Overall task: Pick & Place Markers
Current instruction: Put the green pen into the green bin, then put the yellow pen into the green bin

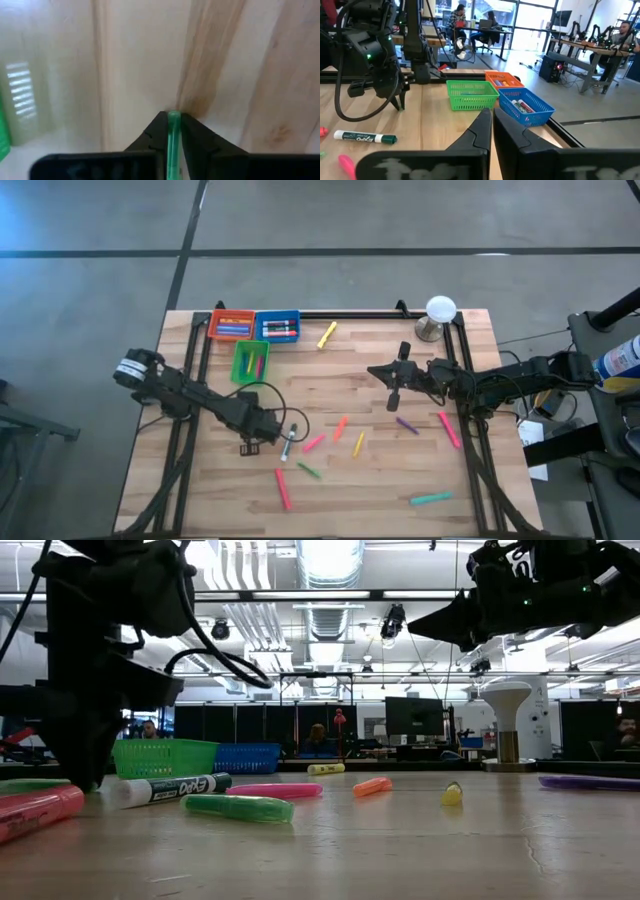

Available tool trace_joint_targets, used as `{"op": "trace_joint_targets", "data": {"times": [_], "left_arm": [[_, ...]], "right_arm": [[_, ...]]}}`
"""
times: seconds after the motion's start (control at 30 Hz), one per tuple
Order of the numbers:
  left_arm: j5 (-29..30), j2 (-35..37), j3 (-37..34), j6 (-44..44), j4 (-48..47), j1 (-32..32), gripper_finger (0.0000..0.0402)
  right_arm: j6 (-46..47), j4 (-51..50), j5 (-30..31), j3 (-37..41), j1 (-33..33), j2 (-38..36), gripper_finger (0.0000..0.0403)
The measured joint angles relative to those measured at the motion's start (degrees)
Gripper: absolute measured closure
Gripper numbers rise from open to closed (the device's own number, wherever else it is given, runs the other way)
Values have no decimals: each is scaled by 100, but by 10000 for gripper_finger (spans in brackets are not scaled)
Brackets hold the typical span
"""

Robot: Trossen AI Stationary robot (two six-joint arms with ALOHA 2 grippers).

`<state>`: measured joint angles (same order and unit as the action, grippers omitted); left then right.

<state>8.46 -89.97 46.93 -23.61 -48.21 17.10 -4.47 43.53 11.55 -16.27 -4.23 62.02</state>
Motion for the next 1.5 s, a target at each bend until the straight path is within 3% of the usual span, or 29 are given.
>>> {"op": "trace_joint_targets", "data": {"times": [0.13, 0.27, 0.5, 0.6, 0.77, 0.9, 1.07, 1.3, 1.5], "left_arm": [[433, 100, 141, 109, -329, -26, 389], [1124, 462, 609, 134, -852, -235, 386], [2456, 1418, 983, -196, -641, -1438, 384], [2450, 1715, 755, 52, 25, -2216, 384], [1927, 1869, 143, 506, 871, -3385, 384], [1754, 1905, -315, 578, 1435, -3949, 384], [1696, 1959, -642, 569, 1985, -4075, 368], [1707, 2012, -531, 672, 2027, -4074, 328], [1706, 2448, -347, 905, 2076, -4046, 330]], "right_arm": [[-1, 0, 0, 0, -2, 0, 392], [0, 2, 0, 0, -2, 0, 392], [2, 3, 0, 0, -2, 0, 392], [23, 2, 0, 0, -2, 0, 392], [17, -2, 0, 0, -2, 0, 392], [-18, 0, 0, 0, -1, 0, 392], [-20, -2, 0, 0, -2, 0, 392], [0, -2, 0, 0, -2, -2, 392], [-15, -17, 0, 11, -2, -2, 392]]}}
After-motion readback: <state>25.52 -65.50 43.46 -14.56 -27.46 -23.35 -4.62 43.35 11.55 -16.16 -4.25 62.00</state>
